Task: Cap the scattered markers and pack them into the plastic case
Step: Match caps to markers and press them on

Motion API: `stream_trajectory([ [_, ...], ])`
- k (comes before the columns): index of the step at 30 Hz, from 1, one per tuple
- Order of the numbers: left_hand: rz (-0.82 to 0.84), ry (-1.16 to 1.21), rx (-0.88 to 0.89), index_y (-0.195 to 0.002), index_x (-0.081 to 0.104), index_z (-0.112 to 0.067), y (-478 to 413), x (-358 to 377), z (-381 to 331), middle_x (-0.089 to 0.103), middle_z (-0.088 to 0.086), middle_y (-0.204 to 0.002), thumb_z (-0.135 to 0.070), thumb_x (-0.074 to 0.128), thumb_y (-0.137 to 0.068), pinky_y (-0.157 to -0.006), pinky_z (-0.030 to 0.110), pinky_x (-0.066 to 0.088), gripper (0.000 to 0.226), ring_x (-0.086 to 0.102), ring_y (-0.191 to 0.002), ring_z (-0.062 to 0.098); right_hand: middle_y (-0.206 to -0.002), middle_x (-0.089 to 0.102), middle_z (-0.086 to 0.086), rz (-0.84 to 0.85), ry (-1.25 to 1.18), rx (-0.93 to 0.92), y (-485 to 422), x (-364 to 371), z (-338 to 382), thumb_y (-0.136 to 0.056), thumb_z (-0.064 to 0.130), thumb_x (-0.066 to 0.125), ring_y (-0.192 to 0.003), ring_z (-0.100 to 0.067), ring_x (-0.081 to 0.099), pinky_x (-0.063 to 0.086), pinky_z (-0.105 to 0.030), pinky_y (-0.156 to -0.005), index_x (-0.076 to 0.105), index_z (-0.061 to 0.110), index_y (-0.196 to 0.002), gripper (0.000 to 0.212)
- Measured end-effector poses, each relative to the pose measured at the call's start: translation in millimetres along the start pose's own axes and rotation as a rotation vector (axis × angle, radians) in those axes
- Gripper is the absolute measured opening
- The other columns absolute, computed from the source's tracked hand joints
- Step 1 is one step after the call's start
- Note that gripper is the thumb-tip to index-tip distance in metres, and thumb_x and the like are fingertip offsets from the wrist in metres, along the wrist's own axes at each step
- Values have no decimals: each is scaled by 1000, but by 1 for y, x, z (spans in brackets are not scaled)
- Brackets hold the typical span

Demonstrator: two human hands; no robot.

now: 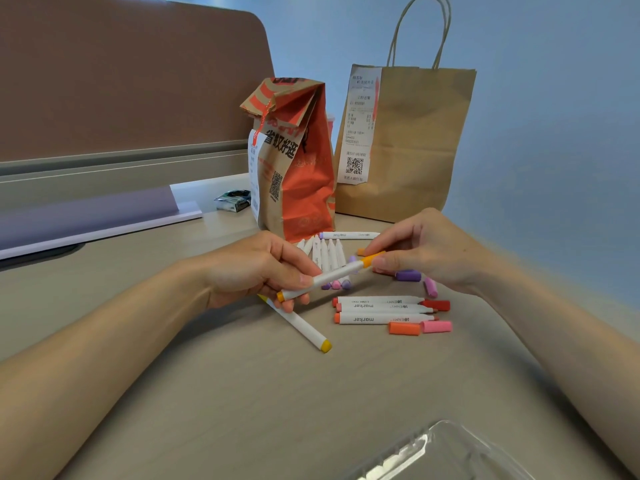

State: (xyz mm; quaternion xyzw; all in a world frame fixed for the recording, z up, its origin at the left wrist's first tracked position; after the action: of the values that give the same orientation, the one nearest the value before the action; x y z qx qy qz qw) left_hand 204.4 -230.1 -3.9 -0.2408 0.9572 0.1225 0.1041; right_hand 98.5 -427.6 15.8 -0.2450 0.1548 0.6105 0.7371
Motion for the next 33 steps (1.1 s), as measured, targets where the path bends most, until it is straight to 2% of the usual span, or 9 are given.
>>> stream_trajectory([
  [2,11,-9,4,-104,68,4,0,1,0,70,16,-70,8,63,-86,-55,23,53,19,66,-54,18,-86,77,-7,-14,-5,-16,0,2,2,-79,4,78,-81,-23,71,57,-22,-72,80,10,-94,16],
  [5,38,3,11,-103,69,0,0,0,1,72,19,-77,-1,69,-77,-59,24,54,26,67,-56,21,-84,76,-15,-60,-134,-16,2,2,4,-74,-4,78,-82,-31,74,61,-39,-79,77,8,-86,17],
  [7,57,49,20,-98,71,-2,0,0,1,72,19,-78,1,67,-78,-59,25,54,22,68,-58,21,-80,75,-17,-101,-210,-23,3,1,5,-72,-7,77,-75,-29,73,61,-44,-78,75,5,-82,16],
  [12,95,129,43,-88,79,-8,0,3,2,71,17,-76,-5,61,-75,-60,26,55,22,67,-57,21,-74,74,-16,-184,-301,-21,3,3,5,-73,2,75,-68,-23,73,62,-35,-69,73,2,-82,10],
  [17,111,207,42,-93,75,-4,-1,4,4,70,17,-79,-4,60,-78,-60,27,56,22,66,-58,19,-88,75,-19,-138,-452,24,3,5,1,-76,21,66,-78,-24,73,62,-30,-72,75,8,-94,24],
  [21,119,222,47,-96,72,-2,-1,3,4,70,17,-80,-4,60,-80,-61,27,57,21,67,-60,20,-92,76,-17,-109,-575,38,4,4,3,-83,18,59,-78,-20,75,61,-24,-67,71,9,-103,26],
  [23,120,207,41,-99,70,-1,0,3,4,70,17,-81,1,61,-85,-62,28,58,17,68,-62,21,-92,75,-17,-111,-568,41,4,5,3,-86,13,57,-79,-20,75,61,-25,-68,70,7,-104,23],
  [28,112,175,37,-103,68,-1,-1,3,5,70,16,-81,5,48,-93,-63,28,58,23,68,-62,20,-85,75,-14,-147,-423,36,4,0,5,-86,7,62,-76,-22,73,61,-27,-69,75,10,-96,16],
  [33,17,75,100,-104,68,2,-5,2,5,68,14,-75,13,47,-94,-58,26,54,25,61,-56,17,-76,75,-10,-215,-282,-8,6,-2,9,-88,-2,62,-67,-18,70,61,-27,-67,75,12,-91,19],
])
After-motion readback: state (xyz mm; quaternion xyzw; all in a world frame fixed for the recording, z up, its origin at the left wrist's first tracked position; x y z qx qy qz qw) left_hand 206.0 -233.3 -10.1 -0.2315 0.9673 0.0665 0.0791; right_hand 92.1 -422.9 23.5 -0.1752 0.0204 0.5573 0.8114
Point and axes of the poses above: each hand's wrist, its own y-axis away from the middle knuckle, its own x-axis out of the palm, z = x × y, the point moved 4 cm from there along -y, towards the middle knuckle
